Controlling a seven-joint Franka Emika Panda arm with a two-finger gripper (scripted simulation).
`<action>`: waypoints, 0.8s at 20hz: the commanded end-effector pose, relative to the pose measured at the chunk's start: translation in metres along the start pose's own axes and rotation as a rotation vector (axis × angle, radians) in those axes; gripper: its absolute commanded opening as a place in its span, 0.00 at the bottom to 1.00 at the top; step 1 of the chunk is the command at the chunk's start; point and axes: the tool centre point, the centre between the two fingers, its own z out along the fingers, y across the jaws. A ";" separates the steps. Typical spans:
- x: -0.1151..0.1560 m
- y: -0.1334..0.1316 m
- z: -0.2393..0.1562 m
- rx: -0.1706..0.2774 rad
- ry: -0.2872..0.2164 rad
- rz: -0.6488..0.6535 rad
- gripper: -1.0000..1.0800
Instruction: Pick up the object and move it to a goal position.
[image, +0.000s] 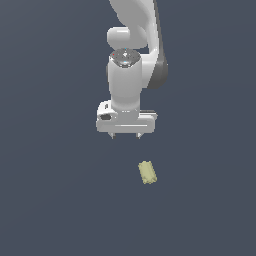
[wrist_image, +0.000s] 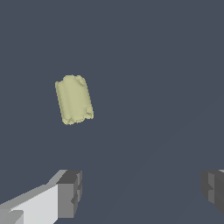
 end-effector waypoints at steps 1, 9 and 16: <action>0.000 0.000 0.000 0.000 0.000 0.000 0.96; 0.004 -0.030 -0.002 0.002 -0.003 -0.053 0.96; 0.004 -0.032 -0.002 0.002 -0.004 -0.056 0.96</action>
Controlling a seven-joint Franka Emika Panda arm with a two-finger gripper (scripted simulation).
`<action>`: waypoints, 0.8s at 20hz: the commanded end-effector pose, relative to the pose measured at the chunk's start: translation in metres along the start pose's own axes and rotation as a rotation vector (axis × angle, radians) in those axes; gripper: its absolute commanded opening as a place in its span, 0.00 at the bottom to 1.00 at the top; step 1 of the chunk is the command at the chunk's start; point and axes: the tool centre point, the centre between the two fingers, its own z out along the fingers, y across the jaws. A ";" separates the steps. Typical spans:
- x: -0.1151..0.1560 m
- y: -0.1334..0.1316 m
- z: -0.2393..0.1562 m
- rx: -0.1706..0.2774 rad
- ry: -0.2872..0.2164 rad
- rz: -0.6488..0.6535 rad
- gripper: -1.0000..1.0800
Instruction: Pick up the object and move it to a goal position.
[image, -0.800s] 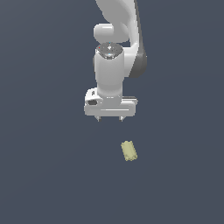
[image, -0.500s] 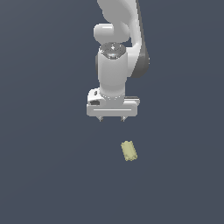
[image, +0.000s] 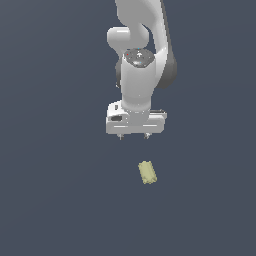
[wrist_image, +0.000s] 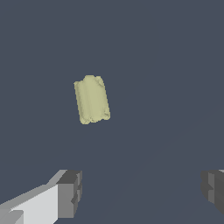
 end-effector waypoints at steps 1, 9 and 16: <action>0.001 -0.001 0.001 0.000 -0.001 -0.002 0.96; 0.016 -0.010 0.016 0.001 -0.012 -0.032 0.96; 0.039 -0.026 0.044 0.005 -0.032 -0.082 0.96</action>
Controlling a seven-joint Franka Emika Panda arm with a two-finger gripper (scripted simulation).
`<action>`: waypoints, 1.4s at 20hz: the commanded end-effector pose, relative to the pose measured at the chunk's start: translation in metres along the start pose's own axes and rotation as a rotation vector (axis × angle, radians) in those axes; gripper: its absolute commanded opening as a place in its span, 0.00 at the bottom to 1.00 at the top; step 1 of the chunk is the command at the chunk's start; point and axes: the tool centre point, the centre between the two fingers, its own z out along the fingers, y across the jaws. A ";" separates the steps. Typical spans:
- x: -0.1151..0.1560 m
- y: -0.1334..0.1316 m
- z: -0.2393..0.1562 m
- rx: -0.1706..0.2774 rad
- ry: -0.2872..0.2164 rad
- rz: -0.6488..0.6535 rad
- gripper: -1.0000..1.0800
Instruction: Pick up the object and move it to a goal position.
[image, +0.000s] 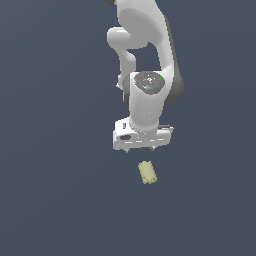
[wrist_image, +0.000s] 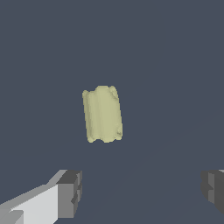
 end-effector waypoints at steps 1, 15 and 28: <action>0.010 -0.007 0.013 0.002 -0.009 -0.022 0.96; 0.042 -0.034 0.068 0.011 -0.042 -0.104 0.96; 0.042 -0.036 0.093 0.012 -0.045 -0.109 0.96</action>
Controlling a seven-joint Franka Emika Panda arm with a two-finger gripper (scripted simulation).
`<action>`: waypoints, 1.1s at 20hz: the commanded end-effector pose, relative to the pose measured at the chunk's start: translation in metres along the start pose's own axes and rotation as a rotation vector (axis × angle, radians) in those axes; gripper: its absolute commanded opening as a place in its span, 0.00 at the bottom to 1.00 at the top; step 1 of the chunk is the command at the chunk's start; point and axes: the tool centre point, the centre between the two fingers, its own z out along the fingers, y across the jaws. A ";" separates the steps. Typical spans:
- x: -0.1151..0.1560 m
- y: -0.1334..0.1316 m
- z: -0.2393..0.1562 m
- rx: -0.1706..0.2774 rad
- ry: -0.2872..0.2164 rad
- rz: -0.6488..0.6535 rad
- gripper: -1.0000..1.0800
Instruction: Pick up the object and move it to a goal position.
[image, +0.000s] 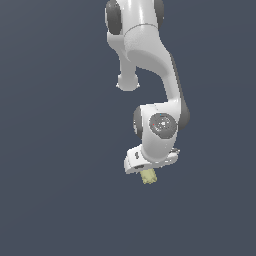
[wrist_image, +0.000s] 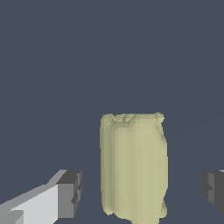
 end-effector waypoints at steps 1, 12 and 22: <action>-0.001 0.000 0.014 0.000 -0.002 -0.001 0.96; 0.000 0.000 0.037 0.000 -0.002 -0.001 0.00; 0.000 0.000 0.037 0.000 -0.002 -0.001 0.00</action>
